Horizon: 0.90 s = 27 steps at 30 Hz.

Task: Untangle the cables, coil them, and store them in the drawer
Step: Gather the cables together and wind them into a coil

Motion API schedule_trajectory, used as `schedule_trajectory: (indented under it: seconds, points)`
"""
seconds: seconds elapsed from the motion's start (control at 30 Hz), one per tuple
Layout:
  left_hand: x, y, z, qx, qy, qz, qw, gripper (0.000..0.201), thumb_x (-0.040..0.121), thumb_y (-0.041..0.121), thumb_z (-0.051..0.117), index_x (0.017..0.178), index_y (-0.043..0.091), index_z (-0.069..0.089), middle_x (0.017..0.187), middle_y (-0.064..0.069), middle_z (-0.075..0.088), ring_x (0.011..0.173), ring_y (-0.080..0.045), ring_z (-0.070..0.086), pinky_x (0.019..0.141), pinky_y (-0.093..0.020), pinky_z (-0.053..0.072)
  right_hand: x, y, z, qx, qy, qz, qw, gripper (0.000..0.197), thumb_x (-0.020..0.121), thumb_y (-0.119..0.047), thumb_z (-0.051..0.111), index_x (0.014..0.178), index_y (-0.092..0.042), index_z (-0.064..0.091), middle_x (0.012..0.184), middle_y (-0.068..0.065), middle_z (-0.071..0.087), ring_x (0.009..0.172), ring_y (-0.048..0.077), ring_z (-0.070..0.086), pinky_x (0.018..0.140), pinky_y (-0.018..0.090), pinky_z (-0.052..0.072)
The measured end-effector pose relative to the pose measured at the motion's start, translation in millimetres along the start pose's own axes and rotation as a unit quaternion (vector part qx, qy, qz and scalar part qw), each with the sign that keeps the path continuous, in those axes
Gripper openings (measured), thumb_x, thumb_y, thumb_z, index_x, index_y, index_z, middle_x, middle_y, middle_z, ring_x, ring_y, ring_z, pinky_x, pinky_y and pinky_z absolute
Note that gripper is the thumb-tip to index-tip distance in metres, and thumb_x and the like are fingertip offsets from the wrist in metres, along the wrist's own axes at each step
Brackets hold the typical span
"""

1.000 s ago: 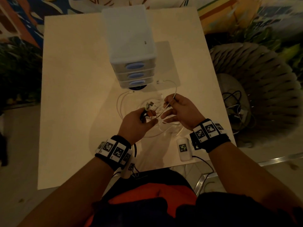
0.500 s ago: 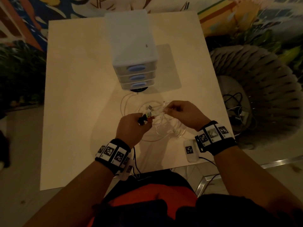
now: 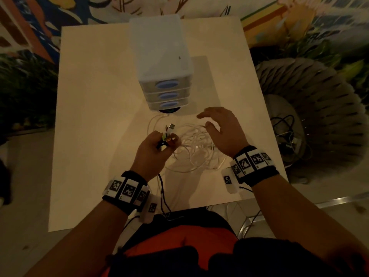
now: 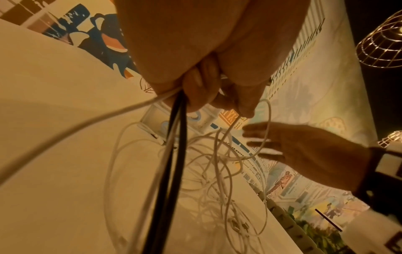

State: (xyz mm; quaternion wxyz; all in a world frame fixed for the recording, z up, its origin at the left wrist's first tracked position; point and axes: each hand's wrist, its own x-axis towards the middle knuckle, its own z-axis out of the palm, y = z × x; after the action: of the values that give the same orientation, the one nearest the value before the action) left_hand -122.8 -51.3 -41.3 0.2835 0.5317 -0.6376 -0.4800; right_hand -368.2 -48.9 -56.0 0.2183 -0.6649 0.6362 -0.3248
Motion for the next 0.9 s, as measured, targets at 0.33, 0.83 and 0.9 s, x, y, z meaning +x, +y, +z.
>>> schedule_trajectory:
  seconds: [0.33,0.83,0.9]
  points:
    - [8,5,-1,-0.002,-0.022,0.001,1.000,0.006,0.103,0.017,0.054,0.106,0.016,0.059,0.096,0.019,0.066,0.096,0.009,0.063,0.085,-0.013,0.048,10,-36,-26,0.058,-0.178,0.071,0.980,0.033,0.099,-0.056,0.049,0.088,-0.027,0.060,0.076,0.011,0.066,0.065,0.017,0.060,0.067,0.038,0.051]
    - [13,3,-13,-0.004,-0.042,-0.058,0.997,0.004,0.093,0.023,0.072,0.092,0.026,0.075,0.091,0.018,0.075,0.082,0.013,0.065,0.075,-0.004,0.044,19,-25,-32,0.155,-0.098,0.124,0.975,0.037,0.100,-0.040,0.051,0.085,-0.008,0.061,0.061,-0.013,0.052,0.053,0.003,0.047,0.059,0.029,0.038]
    - [14,7,-15,-0.041,-0.033,-0.061,0.997,0.007,0.093,0.017,0.071,0.093,0.021,0.077,0.089,0.019,0.077,0.091,0.011,0.067,0.081,-0.002,0.044,15,-29,-26,0.086,-0.186,0.103,0.973,0.015,0.095,-0.034,0.066,0.092,-0.020,0.070,0.066,-0.013,0.060,0.058,0.000,0.053,0.062,0.021,0.040]
